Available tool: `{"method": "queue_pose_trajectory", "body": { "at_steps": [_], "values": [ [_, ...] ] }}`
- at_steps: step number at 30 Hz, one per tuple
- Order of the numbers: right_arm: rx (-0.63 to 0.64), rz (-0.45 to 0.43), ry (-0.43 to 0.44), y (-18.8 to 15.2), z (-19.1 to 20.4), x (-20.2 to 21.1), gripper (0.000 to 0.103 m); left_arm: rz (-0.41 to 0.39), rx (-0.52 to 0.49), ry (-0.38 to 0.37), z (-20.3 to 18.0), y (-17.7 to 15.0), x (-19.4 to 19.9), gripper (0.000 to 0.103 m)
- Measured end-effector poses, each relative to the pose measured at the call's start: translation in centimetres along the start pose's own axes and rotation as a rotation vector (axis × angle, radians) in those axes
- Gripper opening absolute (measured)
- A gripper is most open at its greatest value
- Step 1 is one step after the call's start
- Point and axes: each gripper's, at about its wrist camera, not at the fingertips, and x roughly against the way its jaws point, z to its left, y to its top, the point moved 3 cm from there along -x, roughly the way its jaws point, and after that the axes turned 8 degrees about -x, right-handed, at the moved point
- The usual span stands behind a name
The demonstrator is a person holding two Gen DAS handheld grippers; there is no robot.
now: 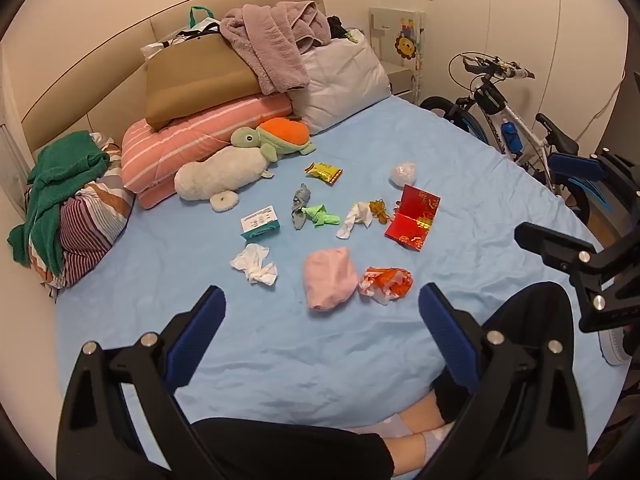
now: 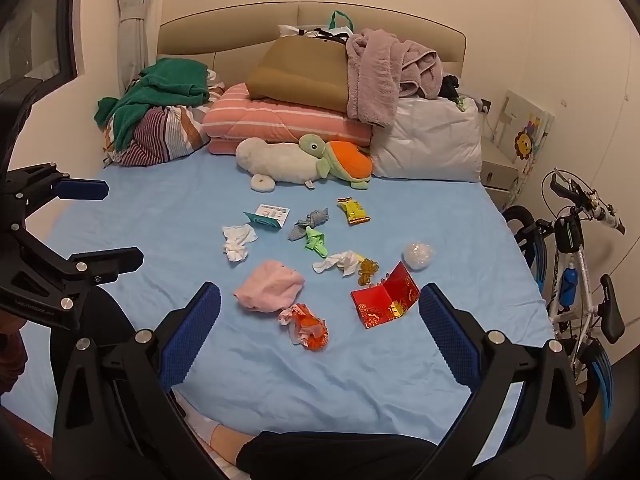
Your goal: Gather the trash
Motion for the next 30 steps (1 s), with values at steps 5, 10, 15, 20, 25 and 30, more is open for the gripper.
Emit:
{"method": "queue_pose_trajectory", "body": {
  "at_steps": [5, 10, 15, 20, 25, 30],
  "values": [
    [-0.001, -0.001, 0.0, -0.09, 0.01, -0.07, 0.096, -0.001, 0.002, 0.001, -0.02, 0.01, 0.24, 0.097],
    [-0.002, -0.001, 0.001, -0.17, -0.03, -0.15, 0.096, 0.004, 0.006, -0.002, -0.03, 0.16, 0.47, 0.097],
    [-0.005, 0.0, 0.002, -0.12, -0.45, -0.32, 0.096, 0.008, 0.01, -0.008, 0.07, -0.33, -0.21, 0.097],
    [-0.006, -0.001, 0.004, -0.2, -0.04, -0.31, 0.096, 0.007, 0.009, -0.009, 0.13, -0.44, -0.26, 0.097],
    [-0.006, -0.001, 0.005, -0.22, -0.01, -0.33, 0.096, 0.008, 0.01, -0.009, 0.16, -0.38, -0.27, 0.097],
    [-0.008, 0.001, 0.005, -0.22, 0.0, -0.37, 0.096, 0.009, 0.009, -0.009, 0.17, -0.4, -0.26, 0.097]
  ]
}}
